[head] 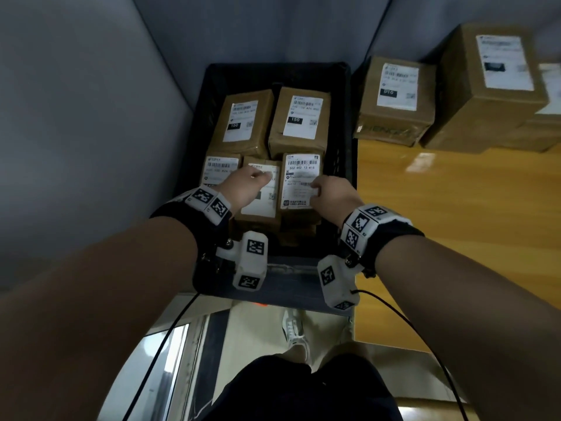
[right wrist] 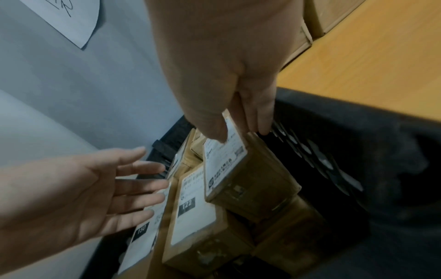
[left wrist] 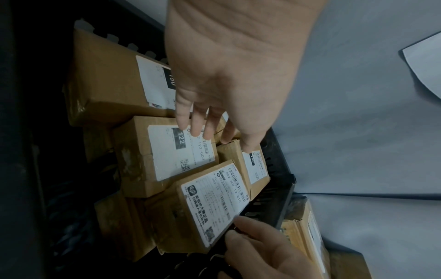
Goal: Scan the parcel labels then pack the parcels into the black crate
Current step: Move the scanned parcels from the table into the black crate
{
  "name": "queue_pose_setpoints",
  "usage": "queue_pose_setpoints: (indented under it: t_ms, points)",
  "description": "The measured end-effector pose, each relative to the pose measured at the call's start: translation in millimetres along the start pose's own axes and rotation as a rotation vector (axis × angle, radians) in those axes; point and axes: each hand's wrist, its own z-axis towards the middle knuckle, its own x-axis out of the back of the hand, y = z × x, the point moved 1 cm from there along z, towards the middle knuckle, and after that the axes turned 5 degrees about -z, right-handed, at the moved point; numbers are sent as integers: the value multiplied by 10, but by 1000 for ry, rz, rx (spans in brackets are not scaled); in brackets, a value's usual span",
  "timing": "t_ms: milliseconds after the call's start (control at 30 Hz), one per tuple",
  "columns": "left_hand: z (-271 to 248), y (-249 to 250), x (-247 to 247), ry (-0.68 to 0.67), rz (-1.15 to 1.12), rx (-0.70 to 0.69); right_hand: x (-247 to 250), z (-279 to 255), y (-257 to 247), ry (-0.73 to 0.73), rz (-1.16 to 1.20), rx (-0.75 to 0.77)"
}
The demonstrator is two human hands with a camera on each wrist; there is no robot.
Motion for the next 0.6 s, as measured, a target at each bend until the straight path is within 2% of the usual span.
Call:
queue_pose_setpoints:
  t_ms: [133, 267, 500, 600]
  points:
    - [-11, 144, -60, 16, -79, -33, 232, -114, 183, 118, 92, 38]
    - [-35, 426, -164, 12, -119, -90, 584, -210, 528, 231, 151, -8]
    - [-2, 1230, -552, -33, -171, -219, 1246, -345, 1293, 492, 194, -129]
    - [24, 1632, -817, -58, -187, -260, 1510, -334, 1634, 548, 186, -177]
